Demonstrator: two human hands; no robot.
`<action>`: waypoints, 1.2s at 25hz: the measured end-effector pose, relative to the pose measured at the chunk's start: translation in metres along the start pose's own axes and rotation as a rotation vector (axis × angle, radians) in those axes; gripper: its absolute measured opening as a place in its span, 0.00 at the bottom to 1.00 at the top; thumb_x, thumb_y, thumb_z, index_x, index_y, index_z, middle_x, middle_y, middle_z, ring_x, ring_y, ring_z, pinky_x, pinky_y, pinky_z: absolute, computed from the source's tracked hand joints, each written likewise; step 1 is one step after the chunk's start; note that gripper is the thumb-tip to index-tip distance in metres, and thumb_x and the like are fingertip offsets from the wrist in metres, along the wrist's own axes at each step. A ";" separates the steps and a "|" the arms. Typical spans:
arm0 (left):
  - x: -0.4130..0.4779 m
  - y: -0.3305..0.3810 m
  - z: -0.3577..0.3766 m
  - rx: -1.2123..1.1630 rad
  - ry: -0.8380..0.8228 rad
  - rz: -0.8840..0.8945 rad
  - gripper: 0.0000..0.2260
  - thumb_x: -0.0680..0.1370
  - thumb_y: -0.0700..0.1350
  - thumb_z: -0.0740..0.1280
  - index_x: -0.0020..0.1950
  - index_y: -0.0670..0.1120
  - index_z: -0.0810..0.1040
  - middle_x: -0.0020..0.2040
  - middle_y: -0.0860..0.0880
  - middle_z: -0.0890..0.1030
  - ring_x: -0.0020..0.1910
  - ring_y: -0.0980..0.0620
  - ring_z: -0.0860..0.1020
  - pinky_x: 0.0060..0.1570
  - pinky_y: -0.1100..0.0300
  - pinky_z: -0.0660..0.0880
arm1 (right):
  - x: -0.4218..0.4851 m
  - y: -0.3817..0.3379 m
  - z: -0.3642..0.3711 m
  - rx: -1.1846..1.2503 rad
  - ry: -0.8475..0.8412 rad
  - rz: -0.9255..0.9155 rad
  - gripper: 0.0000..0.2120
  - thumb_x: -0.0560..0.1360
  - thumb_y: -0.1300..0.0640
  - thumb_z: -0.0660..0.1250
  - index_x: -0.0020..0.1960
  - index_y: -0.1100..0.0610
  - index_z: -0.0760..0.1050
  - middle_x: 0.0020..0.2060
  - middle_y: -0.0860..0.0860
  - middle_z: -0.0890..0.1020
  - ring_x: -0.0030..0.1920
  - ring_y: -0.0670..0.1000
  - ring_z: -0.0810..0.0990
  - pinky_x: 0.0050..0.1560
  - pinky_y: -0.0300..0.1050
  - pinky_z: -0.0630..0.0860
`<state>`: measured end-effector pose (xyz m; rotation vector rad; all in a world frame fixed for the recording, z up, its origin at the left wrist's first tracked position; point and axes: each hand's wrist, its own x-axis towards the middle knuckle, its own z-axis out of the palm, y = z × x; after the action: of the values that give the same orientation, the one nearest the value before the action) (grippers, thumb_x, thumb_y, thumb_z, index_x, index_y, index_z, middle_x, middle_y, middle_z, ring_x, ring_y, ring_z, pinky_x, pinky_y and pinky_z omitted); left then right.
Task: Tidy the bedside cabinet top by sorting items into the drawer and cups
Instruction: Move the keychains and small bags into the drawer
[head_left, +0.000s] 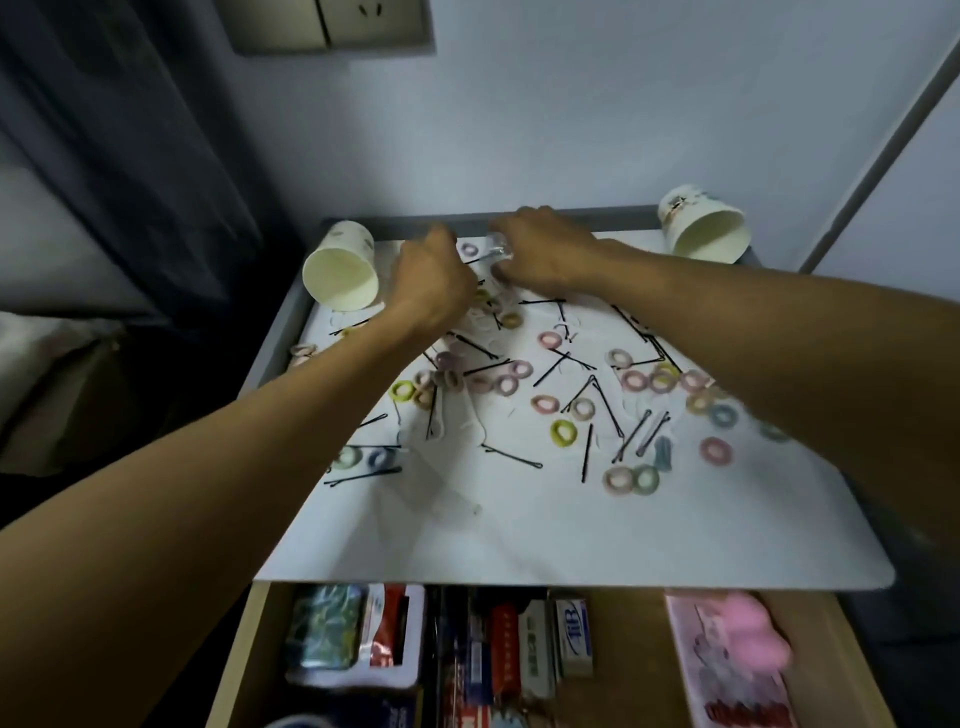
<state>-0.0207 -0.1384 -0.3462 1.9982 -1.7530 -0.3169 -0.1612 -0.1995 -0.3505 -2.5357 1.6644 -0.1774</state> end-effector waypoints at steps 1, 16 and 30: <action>0.006 0.000 0.006 0.064 -0.010 0.007 0.17 0.78 0.39 0.61 0.67 0.42 0.71 0.63 0.37 0.77 0.60 0.38 0.75 0.60 0.47 0.74 | 0.006 0.000 0.004 -0.008 0.029 0.008 0.20 0.75 0.52 0.65 0.65 0.55 0.72 0.60 0.58 0.76 0.58 0.60 0.75 0.45 0.47 0.69; 0.036 0.004 0.004 0.425 0.120 0.181 0.19 0.77 0.34 0.62 0.67 0.38 0.66 0.62 0.34 0.72 0.60 0.36 0.70 0.55 0.46 0.69 | -0.014 0.005 -0.018 0.450 0.446 0.322 0.13 0.82 0.49 0.59 0.58 0.54 0.78 0.51 0.52 0.81 0.47 0.53 0.78 0.44 0.44 0.72; -0.219 0.013 -0.095 -0.648 -0.454 -0.025 0.13 0.77 0.32 0.62 0.41 0.45 0.83 0.44 0.46 0.83 0.42 0.49 0.80 0.36 0.65 0.74 | -0.295 -0.066 -0.068 1.708 0.057 0.349 0.11 0.76 0.69 0.64 0.57 0.62 0.79 0.55 0.55 0.84 0.57 0.51 0.82 0.59 0.43 0.78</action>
<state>-0.0240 0.0930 -0.2851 1.5399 -1.5768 -1.2505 -0.2283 0.0962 -0.2853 -0.9355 0.9918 -1.0451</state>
